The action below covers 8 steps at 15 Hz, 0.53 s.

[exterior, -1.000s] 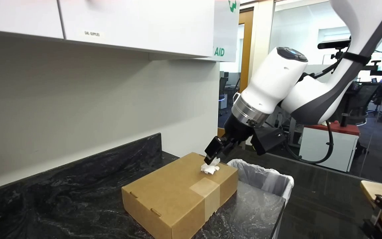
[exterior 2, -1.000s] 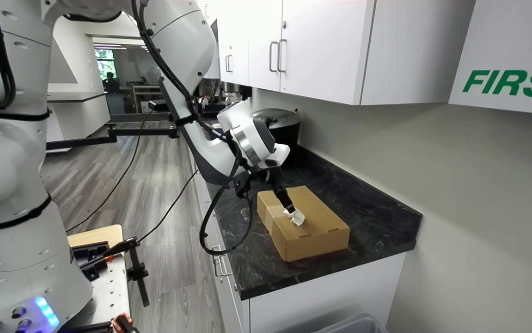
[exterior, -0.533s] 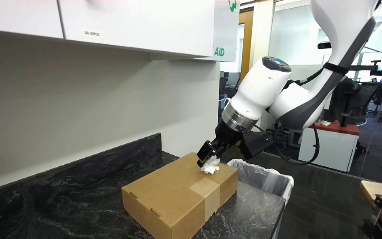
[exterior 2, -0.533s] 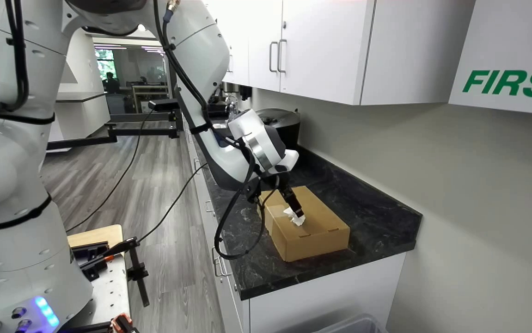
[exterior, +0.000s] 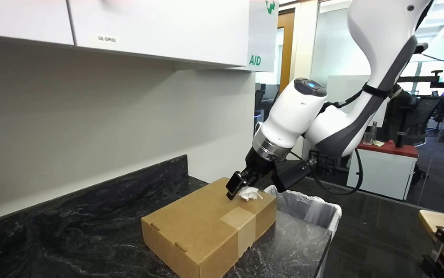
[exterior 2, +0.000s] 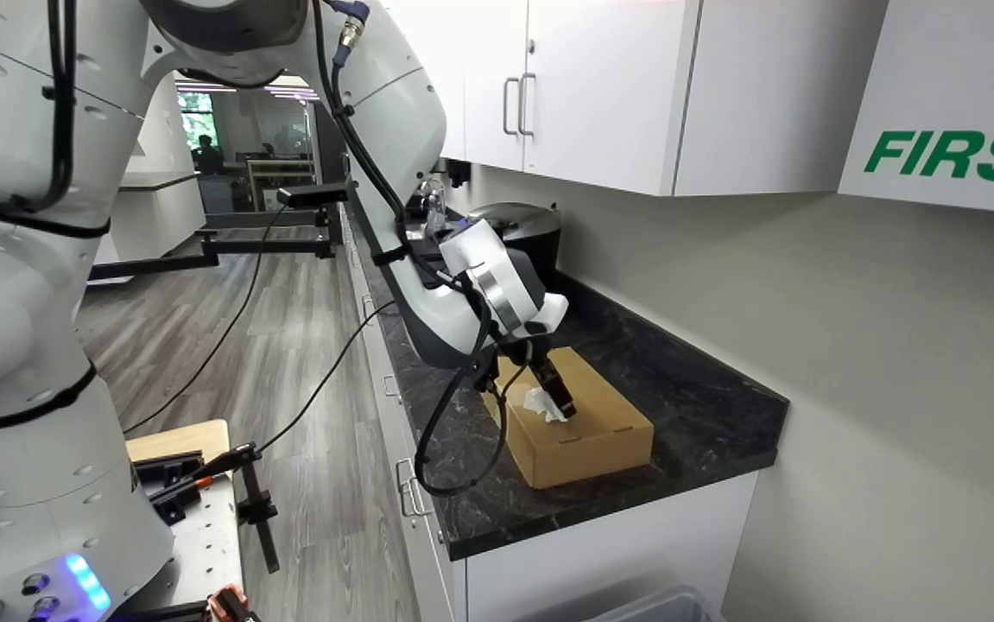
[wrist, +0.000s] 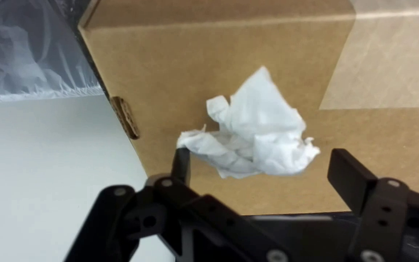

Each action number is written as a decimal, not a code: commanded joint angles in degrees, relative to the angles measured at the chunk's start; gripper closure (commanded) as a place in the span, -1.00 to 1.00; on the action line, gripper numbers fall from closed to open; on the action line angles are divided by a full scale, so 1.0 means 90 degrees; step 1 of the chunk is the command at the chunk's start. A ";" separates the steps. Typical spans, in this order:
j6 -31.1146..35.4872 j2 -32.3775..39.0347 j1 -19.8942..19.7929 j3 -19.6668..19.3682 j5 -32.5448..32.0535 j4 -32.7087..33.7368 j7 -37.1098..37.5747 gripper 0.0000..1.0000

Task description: Put the blue can in the bin, place the white paper from the top of the box in the bin

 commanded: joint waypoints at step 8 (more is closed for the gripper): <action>-0.0181 0.0126 0.0211 -0.0248 -0.0125 0.0211 0.0312 0.57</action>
